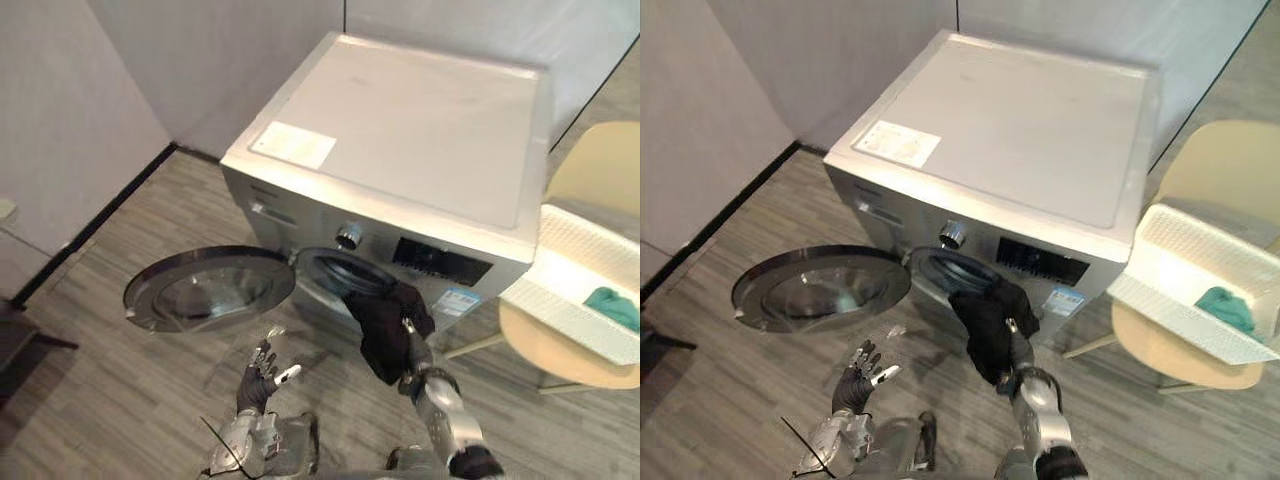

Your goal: Pick up the laundry basket with both hands and put the clothes into the washing machine.

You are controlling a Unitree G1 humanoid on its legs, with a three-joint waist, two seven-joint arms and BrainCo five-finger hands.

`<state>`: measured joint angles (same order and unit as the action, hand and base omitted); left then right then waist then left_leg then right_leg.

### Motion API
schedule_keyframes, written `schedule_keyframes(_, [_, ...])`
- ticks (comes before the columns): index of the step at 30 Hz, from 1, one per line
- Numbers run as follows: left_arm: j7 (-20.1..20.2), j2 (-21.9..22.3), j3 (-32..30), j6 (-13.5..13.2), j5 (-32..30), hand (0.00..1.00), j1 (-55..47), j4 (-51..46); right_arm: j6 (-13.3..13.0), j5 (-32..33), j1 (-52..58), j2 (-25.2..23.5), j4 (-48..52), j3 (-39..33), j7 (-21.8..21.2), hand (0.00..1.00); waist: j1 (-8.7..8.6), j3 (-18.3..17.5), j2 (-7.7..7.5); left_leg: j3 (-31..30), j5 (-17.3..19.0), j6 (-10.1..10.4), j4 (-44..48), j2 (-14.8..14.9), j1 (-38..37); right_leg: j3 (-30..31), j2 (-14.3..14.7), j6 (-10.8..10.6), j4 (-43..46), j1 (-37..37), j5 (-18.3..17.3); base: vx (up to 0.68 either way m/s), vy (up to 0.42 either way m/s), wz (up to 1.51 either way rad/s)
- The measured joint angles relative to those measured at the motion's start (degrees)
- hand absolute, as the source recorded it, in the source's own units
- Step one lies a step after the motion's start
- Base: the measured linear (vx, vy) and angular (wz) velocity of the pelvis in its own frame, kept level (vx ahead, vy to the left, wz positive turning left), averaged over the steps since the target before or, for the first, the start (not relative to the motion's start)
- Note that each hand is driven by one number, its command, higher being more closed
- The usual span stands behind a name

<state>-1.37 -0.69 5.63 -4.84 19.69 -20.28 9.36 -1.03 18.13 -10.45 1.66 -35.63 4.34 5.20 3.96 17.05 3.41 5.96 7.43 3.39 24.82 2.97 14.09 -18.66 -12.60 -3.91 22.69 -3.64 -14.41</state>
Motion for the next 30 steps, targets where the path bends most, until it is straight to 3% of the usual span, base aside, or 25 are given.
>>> schedule_keyframes(3, [-0.11,-0.49,0.54,-0.16,0.05,0.00,1.17,-1.13,0.00,0.02,-6.34,0.67,-3.01,-1.01,1.30,1.00,0.13,4.27,0.54,-0.45,0.28,-0.69,-0.65,-0.14,3.16,-0.13,-0.79,-0.39,4.37,-5.16,-1.16,-0.16,0.022,0.14])
schedule_keyframes(5, [-0.20,-0.83,1.80,-0.15,0.77,0.00,1.57,-2.27,-0.02,0.72,-11.76,1.16,-6.84,-2.95,2.68,1.00,0.17,7.09,0.36,-0.46,0.72,-2.51,-0.39,-0.39,6.11,-0.05,-1.76,-0.19,8.75,-9.68,-2.34,-0.15,-0.001,0.11])
schedule_keyframes(7, [-0.31,-0.80,2.29,-0.16,1.17,0.00,1.41,-3.06,0.00,1.28,-15.89,2.27,-10.76,-4.85,3.80,1.00,0.78,7.89,0.91,-0.39,0.60,-2.65,0.60,-0.43,9.01,0.20,-2.25,-0.15,10.72,-12.80,-2.44,-0.15,-0.018,-0.01])
schedule_keyframes(13, [-1.47,-0.67,3.06,-1.51,3.37,0.00,2.77,-5.74,0.07,2.91,-27.58,8.01,-15.51,-10.62,6.26,1.00,3.12,8.92,1.61,-1.81,0.60,-2.72,6.30,-0.06,19.71,-0.43,-2.80,0.40,16.29,-22.15,-3.11,-0.09,-0.018,0.06])
schedule_keyframes(17, [-2.59,-0.30,3.38,-3.01,4.54,0.00,3.66,-9.24,0.23,4.65,-37.08,12.87,-19.97,-11.60,7.29,1.00,3.76,9.39,2.09,-3.64,0.67,-2.81,10.68,-0.15,27.21,-2.18,-3.76,0.83,20.54,-27.87,-4.36,-0.09,-0.022,0.22])
schedule_keyframes(22, [-3.39,1.20,4.39,-3.41,5.08,0.00,4.20,-12.90,0.35,8.15,-47.26,20.43,-22.23,-10.54,7.78,1.00,6.33,10.04,2.92,-4.65,0.13,-3.60,13.73,-0.17,35.03,-3.39,-4.57,1.28,23.95,-34.45,-4.61,-0.09,-0.022,0.09])
schedule_keyframes(30, [-5.20,3.53,5.50,-4.63,5.68,0.00,8.83,-17.11,-0.65,12.56,-55.67,32.82,-22.61,-3.44,9.52,1.00,8.10,10.24,3.10,-7.48,-0.68,-4.33,18.43,-2.11,46.65,-5.78,-7.01,0.17,29.22,-43.42,-5.33,-0.05,-0.007,0.13])
